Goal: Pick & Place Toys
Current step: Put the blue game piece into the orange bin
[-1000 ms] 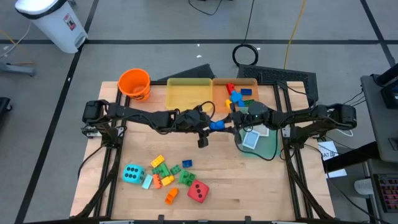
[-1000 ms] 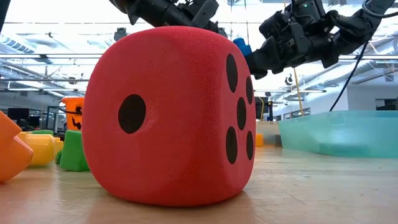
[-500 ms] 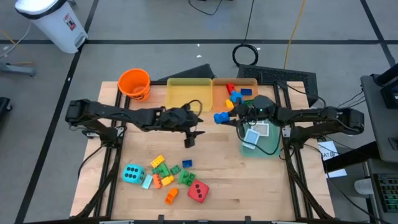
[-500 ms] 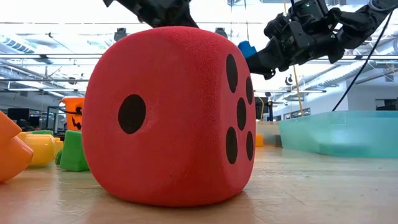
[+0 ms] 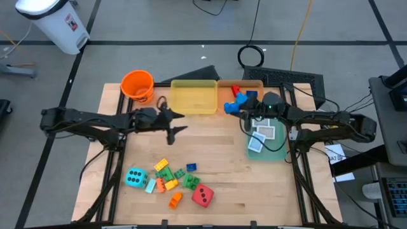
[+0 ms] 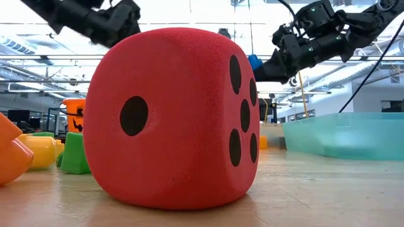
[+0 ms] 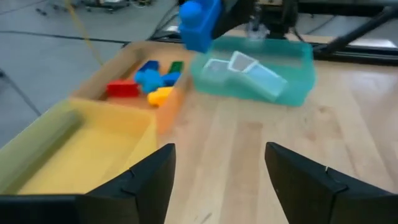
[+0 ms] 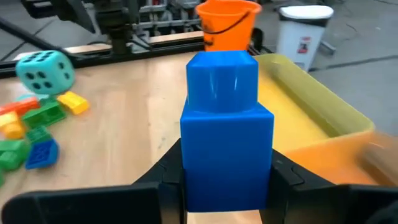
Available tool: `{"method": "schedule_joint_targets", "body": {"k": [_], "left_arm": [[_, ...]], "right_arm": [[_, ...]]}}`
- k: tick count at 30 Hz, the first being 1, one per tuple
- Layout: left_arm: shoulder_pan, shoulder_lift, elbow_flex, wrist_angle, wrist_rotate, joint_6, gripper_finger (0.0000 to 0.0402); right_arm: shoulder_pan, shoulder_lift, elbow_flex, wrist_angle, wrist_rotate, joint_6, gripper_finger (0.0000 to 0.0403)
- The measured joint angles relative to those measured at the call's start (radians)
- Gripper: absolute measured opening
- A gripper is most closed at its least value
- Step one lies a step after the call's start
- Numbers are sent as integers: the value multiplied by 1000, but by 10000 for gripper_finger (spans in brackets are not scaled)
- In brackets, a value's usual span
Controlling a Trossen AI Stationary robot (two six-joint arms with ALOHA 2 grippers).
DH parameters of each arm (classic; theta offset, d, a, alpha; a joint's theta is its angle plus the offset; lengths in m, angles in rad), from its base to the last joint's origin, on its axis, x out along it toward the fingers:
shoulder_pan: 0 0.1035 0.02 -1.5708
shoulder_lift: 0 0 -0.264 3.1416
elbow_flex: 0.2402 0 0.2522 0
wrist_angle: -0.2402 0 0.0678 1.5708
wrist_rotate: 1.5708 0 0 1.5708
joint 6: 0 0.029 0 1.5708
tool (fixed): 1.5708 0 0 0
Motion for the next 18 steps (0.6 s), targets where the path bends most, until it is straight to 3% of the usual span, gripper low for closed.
{"method": "schedule_joint_targets", "body": {"k": [9, 18], "left_arm": [[76, -237, -276, 223, -9, -31, 259], [125, -301, -450, 411, -15, -147, 253]], "right_arm": [[-149, 56, 0, 44, -2, 101, 94], [-219, 337, 117, 57, -6, 98, 94]]}}
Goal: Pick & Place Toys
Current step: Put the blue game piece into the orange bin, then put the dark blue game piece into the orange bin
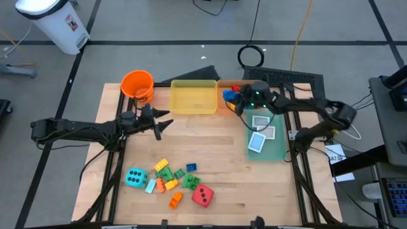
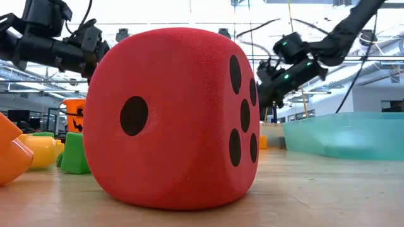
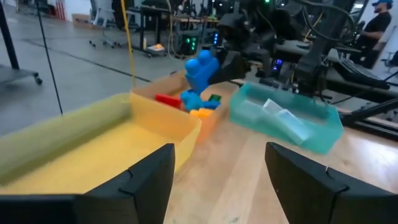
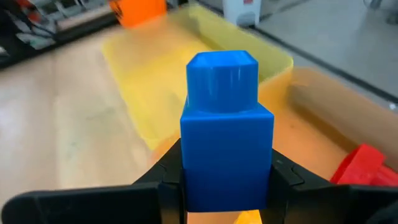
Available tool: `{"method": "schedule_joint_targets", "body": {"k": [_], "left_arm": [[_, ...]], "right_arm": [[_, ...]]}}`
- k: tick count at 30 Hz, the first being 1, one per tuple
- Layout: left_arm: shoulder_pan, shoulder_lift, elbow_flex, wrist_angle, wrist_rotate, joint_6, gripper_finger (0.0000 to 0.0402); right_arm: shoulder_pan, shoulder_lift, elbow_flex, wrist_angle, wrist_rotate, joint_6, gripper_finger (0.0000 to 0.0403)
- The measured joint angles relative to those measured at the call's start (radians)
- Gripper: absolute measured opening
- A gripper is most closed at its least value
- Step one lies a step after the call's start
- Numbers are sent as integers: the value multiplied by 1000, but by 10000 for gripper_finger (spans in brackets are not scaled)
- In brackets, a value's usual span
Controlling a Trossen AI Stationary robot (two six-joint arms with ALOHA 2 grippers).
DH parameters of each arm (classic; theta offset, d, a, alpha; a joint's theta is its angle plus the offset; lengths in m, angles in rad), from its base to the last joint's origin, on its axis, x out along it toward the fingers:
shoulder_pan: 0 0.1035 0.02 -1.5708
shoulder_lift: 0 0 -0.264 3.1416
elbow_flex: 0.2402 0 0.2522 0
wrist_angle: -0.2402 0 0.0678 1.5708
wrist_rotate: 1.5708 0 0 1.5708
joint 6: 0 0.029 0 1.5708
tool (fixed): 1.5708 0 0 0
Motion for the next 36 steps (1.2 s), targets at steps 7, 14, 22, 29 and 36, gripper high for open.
{"method": "schedule_joint_targets", "body": {"k": [7, 14, 22, 29, 36], "left_arm": [[0, 0, -5, -19, 0, -23, 246], [-2, 0, -5, -25, -1, -14, 255], [-2, 1, -5, -27, -1, -6, 255], [-2, 1, -5, -26, -1, 4, 252], [-2, 1, -5, 29, 8, -39, 264]], "right_arm": [[-33, 199, 145, -22, 1, -19, 94], [-59, 302, 228, -71, 7, -44, 97], [-71, 318, 227, -91, 64, -67, 148], [-70, 300, 227, -131, 57, -89, 210], [-38, 126, 226, -248, 57, -138, 278]]}}
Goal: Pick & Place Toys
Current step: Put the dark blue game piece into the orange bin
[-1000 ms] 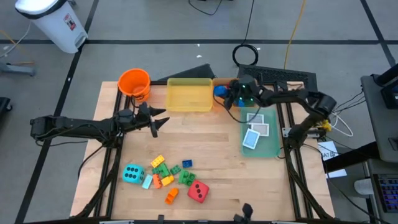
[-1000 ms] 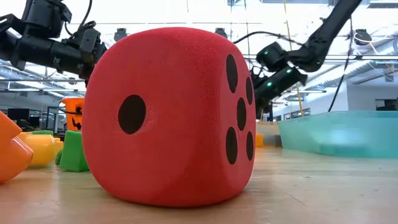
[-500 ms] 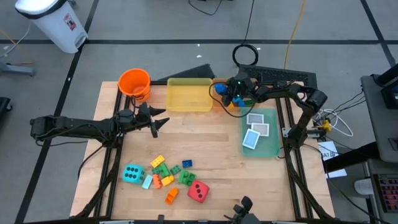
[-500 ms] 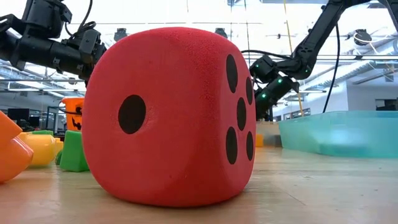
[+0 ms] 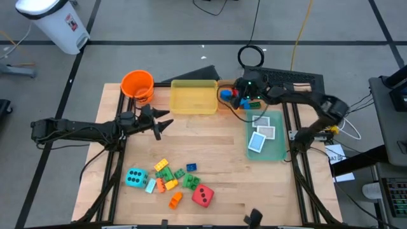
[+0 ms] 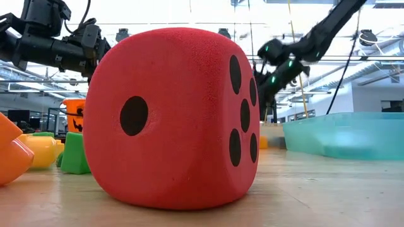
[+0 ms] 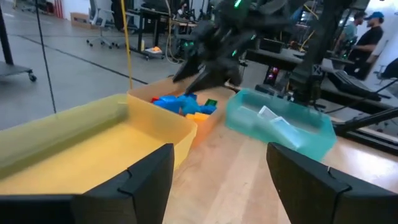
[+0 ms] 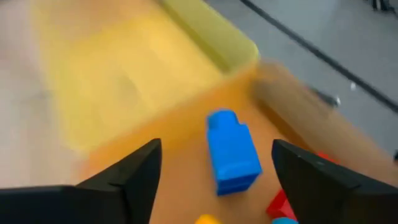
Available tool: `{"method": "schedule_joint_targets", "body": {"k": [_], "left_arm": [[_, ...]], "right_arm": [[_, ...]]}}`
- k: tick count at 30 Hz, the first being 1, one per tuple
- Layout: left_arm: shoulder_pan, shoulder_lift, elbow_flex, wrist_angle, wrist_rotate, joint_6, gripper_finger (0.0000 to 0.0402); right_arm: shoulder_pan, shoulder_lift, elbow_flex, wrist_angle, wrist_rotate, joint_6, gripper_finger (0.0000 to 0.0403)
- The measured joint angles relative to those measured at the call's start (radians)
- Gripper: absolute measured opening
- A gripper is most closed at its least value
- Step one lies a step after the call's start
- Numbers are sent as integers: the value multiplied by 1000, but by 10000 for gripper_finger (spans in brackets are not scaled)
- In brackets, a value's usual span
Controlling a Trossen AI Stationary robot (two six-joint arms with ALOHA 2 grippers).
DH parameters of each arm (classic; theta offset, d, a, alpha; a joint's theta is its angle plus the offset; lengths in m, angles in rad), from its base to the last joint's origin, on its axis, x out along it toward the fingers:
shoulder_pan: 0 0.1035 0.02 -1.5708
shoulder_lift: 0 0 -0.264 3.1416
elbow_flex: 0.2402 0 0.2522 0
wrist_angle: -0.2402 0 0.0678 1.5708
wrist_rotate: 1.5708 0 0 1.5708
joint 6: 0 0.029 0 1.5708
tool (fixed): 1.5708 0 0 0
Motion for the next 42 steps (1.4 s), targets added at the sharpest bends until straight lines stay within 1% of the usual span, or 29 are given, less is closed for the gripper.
{"method": "schedule_joint_targets", "body": {"k": [3, 7, 9, 11, 14, 18, 19, 21, 23, 24, 28, 30, 32, 34, 37, 42], "left_arm": [[0, 0, 0, -1, 0, 3, 262], [0, 0, 0, -1, 0, -1, 255], [0, 0, 0, -1, 1, -20, 253], [0, 0, 0, -2, 1, -69, 254], [0, 0, 0, -4, 0, -150, 259], [-1, 0, 0, -2, -17, -178, 261], [-6, 0, 1, -3, -5, -198, 259], [-36, 0, 17, -5, 50, -218, 255], [-94, 10, 62, -45, 83, -193, 251], [-132, 27, 98, -85, 74, -165, 249], [-292, 149, 270, -356, -57, -67, 246], [-351, 236, 355, -444, -82, -48, 246], [-397, 329, 414, -495, -83, -45, 246], [-435, 416, 453, -519, -83, -51, 246], [-474, 533, 512, -503, -84, -82, 246], [-511, 696, 562, -513, -88, -126, 246]], "right_arm": [[57, -127, 0, -103, -8, -21, 291], [162, -287, -1, -245, -94, -40, 293], [225, -354, -23, -264, -138, -45, 289], [285, -412, -59, -254, -165, -45, 286], [368, -480, -124, -227, -160, -45, 281], [437, -539, -222, -133, -159, -33, 275], [448, -549, -245, -107, -159, -25, 275], [459, -566, -286, -61, -158, -10, 274], [458, -581, -316, -24, -158, 2, 274], [455, -588, -329, -10, -158, 11, 274], [441, -604, -350, 6, -155, 20, 271], [440, -605, -351, 6, -154, 26, 270], [440, -605, -352, 5, -155, 27, 270], [441, -605, -352, 5, -155, 21, 270], [441, -605, -352, 5, -155, 17, 269], [441, -605, -352, 5, -155, 13, 267]]}}
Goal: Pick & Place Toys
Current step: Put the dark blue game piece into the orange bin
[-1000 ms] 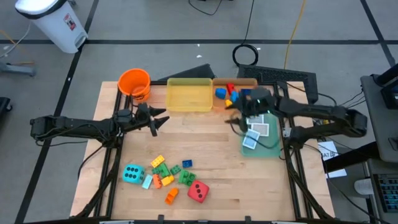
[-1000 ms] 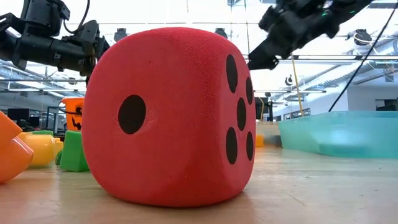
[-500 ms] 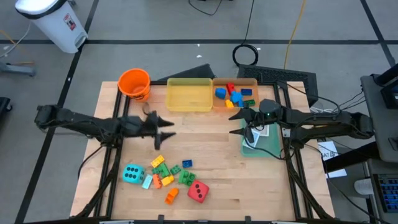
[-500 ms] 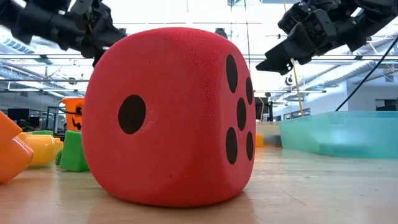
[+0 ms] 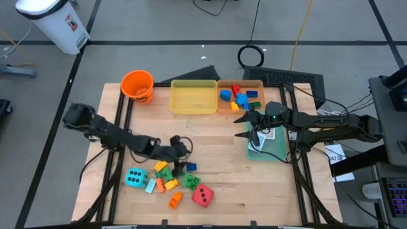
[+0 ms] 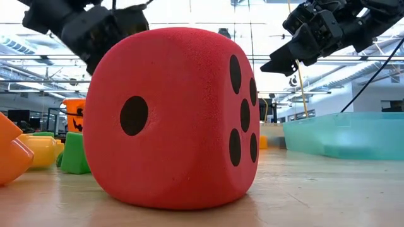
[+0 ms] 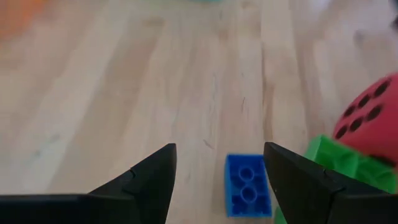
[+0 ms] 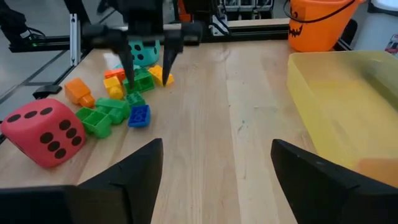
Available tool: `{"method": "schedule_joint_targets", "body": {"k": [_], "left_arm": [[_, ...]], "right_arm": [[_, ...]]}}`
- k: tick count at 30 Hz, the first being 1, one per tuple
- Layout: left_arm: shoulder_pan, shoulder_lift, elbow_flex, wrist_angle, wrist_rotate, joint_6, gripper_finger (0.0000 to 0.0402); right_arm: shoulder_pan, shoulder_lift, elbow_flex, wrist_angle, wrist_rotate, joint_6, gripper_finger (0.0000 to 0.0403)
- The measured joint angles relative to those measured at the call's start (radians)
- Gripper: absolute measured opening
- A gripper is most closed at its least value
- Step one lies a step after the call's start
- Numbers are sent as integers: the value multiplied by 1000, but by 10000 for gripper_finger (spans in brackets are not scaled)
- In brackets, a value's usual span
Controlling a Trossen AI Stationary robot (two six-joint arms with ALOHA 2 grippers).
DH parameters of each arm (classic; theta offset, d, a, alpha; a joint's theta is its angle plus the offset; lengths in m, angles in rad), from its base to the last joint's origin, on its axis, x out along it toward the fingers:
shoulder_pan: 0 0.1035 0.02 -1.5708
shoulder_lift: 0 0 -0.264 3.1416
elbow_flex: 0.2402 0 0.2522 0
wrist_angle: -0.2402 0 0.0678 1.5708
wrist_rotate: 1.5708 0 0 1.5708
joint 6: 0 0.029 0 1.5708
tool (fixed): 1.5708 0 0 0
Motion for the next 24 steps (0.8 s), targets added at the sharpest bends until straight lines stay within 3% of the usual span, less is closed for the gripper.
{"method": "schedule_joint_targets", "body": {"k": [6, 14, 20, 24], "left_arm": [[-18, 128, 16, 16, 12, -29, 246], [-21, 192, 18, 19, 5, -32, 246], [15, 201, 18, -10, -185, -10, 246], [59, 201, 17, -17, -254, 35, 246]], "right_arm": [[0, 0, 0, 0, 0, -1, 267], [0, 0, 0, -1, 0, -1, 265], [0, 0, 0, -1, 0, -7, 261], [0, 1, 0, -2, -1, -9, 260]]}}
